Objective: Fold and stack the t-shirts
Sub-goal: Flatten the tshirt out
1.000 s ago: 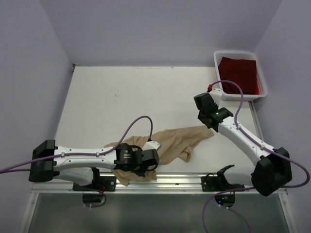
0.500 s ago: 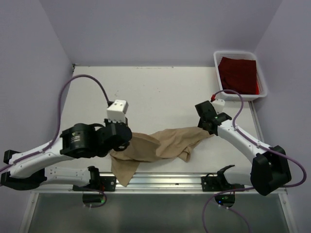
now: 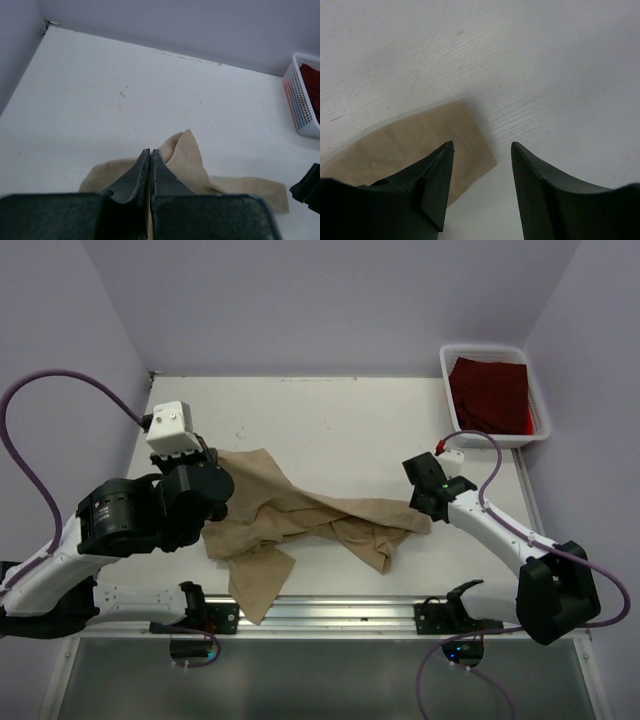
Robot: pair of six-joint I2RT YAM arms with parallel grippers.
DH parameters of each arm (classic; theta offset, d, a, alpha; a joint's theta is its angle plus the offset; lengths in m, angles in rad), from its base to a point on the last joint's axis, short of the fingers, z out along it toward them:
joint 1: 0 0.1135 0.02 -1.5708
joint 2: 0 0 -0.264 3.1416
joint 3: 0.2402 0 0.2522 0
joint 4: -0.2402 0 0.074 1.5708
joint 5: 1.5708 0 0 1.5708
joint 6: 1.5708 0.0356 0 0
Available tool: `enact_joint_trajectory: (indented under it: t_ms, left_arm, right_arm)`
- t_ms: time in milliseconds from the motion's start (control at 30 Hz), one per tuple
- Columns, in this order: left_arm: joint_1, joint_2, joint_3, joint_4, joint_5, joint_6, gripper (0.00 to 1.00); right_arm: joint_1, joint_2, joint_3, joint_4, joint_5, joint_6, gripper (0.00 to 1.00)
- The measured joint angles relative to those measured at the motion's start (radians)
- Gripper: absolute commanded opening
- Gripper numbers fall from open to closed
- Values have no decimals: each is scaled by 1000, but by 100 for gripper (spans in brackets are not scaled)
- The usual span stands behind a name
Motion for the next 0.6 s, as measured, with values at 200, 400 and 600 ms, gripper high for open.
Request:
enact_joint_trajectory:
  t_ms: [200,400,600]
  left_arm:
    - [35,22,24,-2,-57,9,0]
    - [57,26,26,-2,-67,16,0]
    - [65,35,26,-2,-72,22,0]
  right_arm:
    - [-4,0,0,8,-4,0,51]
    - [-7,-13,-31,32,-61,13,46]
    - [-7,-122,-164,49,-151,58,44]
